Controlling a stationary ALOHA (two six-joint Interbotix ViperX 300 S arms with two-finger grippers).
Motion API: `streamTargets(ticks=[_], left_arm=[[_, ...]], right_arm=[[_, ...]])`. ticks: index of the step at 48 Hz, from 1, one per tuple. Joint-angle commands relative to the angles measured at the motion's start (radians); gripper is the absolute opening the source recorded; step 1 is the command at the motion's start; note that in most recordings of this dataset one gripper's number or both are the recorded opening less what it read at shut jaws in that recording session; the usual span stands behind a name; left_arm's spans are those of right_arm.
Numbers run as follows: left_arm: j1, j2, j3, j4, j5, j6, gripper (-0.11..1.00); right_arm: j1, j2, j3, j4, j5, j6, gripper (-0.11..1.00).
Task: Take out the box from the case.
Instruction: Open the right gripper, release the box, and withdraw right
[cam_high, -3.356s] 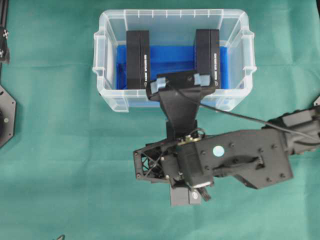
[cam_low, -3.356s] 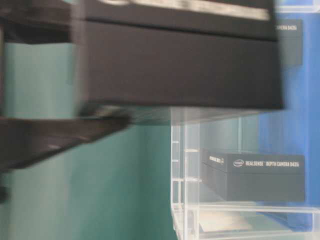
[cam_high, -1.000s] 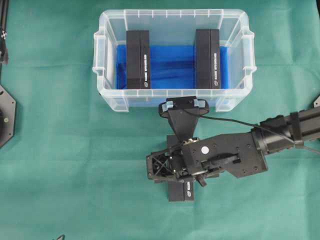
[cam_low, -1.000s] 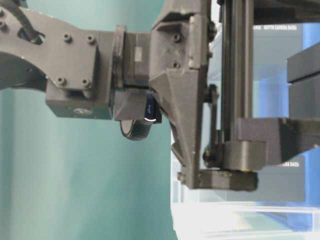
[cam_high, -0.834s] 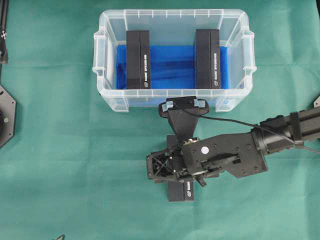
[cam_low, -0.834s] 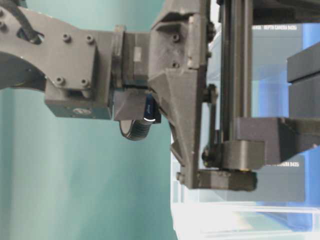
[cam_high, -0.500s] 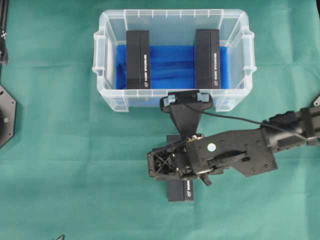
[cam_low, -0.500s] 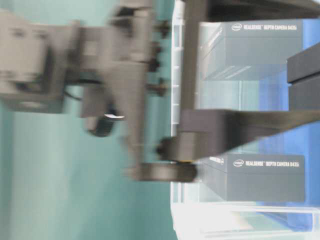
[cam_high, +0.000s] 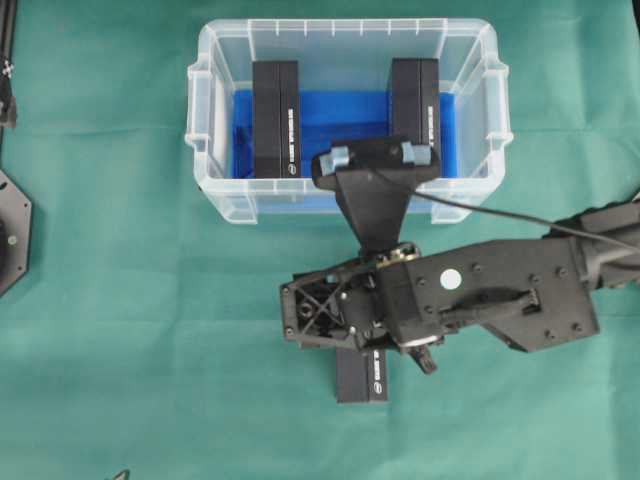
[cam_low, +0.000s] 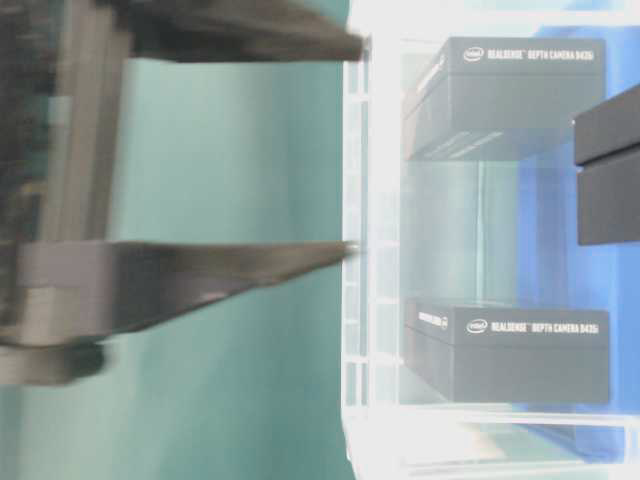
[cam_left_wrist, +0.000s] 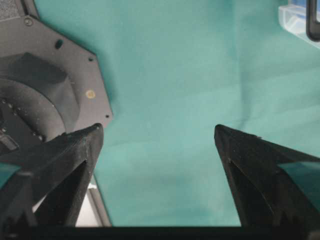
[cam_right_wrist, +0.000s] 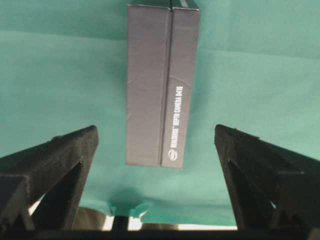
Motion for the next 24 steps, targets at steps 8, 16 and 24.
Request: streamTargets(ticks=[8, 16, 24], left_arm=[[-0.002, 0.0, -0.011, 0.003, -0.005, 0.002, 0.95], [-0.002, 0.0, -0.009, 0.003, -0.005, 0.002, 0.95], [-0.002, -0.002, -0.011, 0.003, -0.002, 0.0, 0.95]], right_arm=[[0.002, -0.044, -0.038, -0.011, 0.02, -0.002, 0.91], [0.003, -0.044, -0.038, -0.023, 0.023, -0.003, 0.91], [0.018, -0.06, -0.015, -0.017, 0.048, -0.023, 0.91]])
